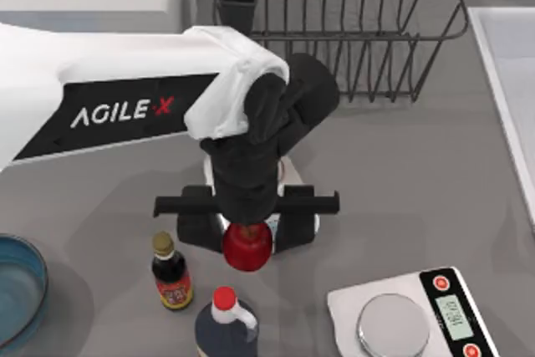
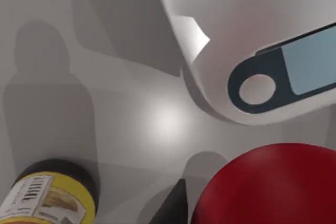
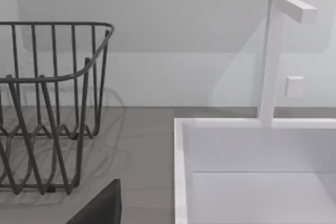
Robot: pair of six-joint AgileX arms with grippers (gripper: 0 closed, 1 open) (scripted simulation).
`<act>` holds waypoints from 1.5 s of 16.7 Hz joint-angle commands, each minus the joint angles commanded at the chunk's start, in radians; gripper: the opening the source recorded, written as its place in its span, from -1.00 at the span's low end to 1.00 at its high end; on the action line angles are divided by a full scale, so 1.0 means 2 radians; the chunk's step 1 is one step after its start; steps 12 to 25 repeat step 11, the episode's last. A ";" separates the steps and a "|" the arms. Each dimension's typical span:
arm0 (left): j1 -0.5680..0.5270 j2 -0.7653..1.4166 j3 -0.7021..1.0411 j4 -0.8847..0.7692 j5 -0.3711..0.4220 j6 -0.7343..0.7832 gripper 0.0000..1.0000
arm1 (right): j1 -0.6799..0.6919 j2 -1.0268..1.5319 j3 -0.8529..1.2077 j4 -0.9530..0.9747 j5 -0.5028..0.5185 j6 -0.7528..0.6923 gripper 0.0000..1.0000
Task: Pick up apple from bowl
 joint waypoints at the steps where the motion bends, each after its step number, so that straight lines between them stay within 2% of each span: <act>1: 0.000 0.000 0.000 0.000 0.000 0.000 0.36 | 0.000 0.000 0.000 0.000 0.000 0.000 1.00; 5: 0.000 0.000 0.000 0.000 0.000 0.000 0.96 | 0.000 0.000 0.000 0.000 0.000 0.000 1.00; 6: 0.000 0.000 0.000 0.000 0.000 0.000 1.00 | 0.000 0.000 0.000 0.000 0.000 0.000 1.00; 25: 0.000 0.000 0.000 0.000 0.000 0.000 1.00 | 0.000 0.000 0.000 0.000 0.000 0.000 1.00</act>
